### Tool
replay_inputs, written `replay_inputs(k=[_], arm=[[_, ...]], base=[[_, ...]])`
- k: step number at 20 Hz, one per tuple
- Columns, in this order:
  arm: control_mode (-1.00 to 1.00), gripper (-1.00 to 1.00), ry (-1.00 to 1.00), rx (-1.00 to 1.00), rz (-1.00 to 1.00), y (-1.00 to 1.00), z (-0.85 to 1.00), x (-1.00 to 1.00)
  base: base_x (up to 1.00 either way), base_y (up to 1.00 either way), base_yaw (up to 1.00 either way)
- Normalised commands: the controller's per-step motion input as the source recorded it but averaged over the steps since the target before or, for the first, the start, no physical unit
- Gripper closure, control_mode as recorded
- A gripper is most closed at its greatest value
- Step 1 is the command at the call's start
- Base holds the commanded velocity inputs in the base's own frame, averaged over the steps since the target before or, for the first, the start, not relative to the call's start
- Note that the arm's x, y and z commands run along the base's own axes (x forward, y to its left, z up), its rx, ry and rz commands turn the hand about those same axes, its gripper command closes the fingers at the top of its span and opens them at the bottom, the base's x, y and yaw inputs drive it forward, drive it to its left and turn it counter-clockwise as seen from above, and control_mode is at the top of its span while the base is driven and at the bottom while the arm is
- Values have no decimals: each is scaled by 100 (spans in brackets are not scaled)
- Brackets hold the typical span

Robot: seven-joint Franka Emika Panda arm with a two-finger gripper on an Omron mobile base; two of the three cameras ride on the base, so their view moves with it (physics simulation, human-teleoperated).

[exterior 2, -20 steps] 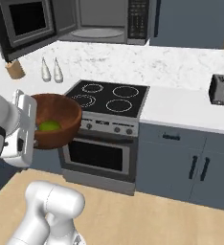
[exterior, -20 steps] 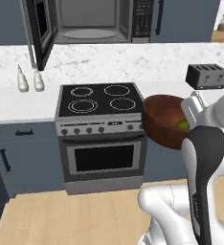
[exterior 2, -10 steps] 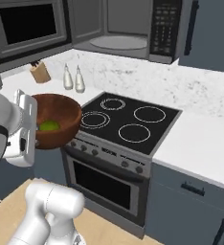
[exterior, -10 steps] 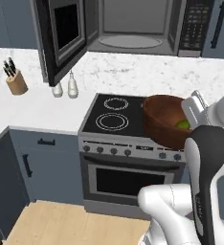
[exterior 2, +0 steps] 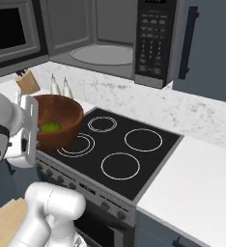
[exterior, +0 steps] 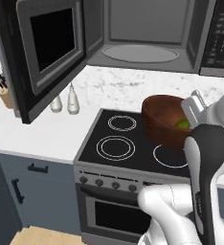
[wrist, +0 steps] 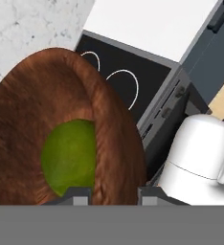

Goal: Pick the lime from the sink and place it in the bowl. Then pick the bowl and place it in the microwave. Then close the microwave door and press the start button.

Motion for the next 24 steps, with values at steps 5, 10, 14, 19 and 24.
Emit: replay_inputs(k=[5, 10, 14, 19, 24], arm=[[100, 100, 0, 0, 0, 0, 0, 0], [100, 100, 0, 0, 0, 0, 0, 0], [100, 100, 0, 0, 0, 0, 0, 0], [100, 100, 0, 0, 0, 0, 0, 0], [-100, 100, -17, -7, 0, 23, 45, -33]], base=[[24, 0, 33], [0, 1, 35], [0, 0, 16], [-24, 6, 4], [-7, 3, 0]])
